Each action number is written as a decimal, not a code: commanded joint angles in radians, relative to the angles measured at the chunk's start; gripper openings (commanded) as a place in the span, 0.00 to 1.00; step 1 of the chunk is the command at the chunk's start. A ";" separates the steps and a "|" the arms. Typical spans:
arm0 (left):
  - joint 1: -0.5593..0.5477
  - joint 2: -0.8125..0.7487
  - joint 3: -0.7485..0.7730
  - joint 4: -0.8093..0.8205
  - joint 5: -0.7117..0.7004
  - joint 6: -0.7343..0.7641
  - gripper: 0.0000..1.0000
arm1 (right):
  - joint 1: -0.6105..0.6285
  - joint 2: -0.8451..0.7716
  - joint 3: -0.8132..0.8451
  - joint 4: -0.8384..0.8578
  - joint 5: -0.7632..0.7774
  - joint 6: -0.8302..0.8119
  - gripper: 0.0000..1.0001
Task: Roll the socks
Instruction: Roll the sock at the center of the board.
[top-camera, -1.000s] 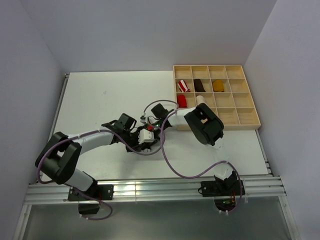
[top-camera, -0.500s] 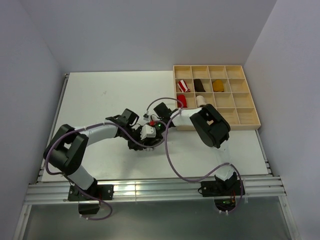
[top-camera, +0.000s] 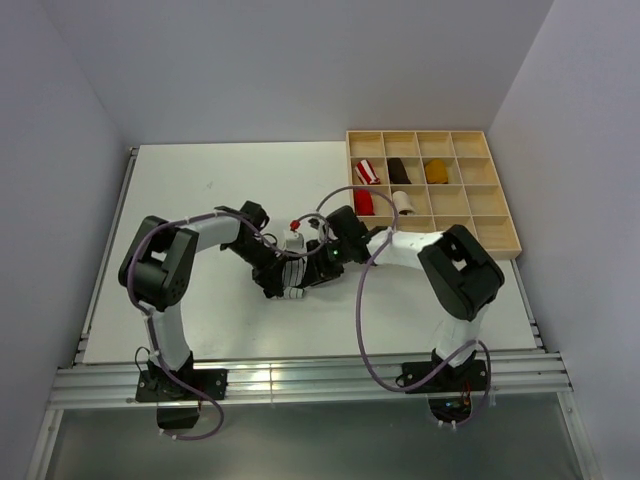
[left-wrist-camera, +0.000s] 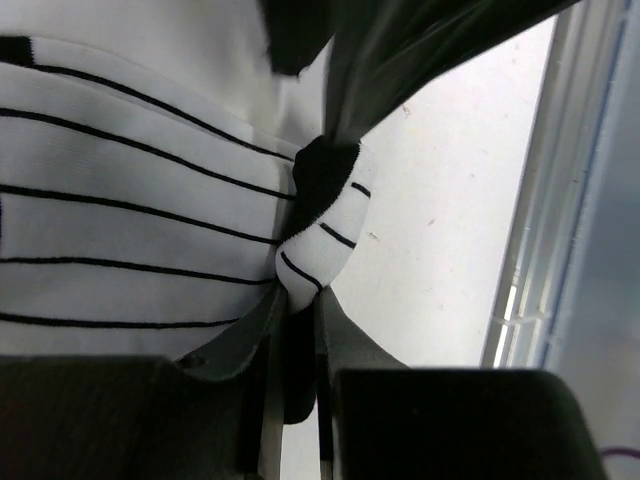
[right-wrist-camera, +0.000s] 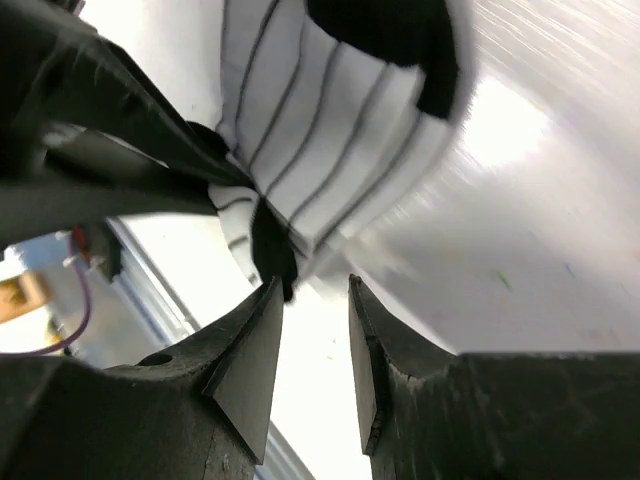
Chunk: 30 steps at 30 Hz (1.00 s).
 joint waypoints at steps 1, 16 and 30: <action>0.003 0.095 0.058 -0.160 -0.012 0.062 0.00 | -0.004 -0.126 -0.070 0.106 0.113 0.018 0.40; 0.029 0.322 0.266 -0.444 0.046 0.075 0.00 | 0.264 -0.367 -0.242 0.257 0.590 -0.254 0.46; 0.037 0.419 0.383 -0.584 0.033 0.030 0.00 | 0.507 -0.174 -0.123 0.270 0.755 -0.412 0.53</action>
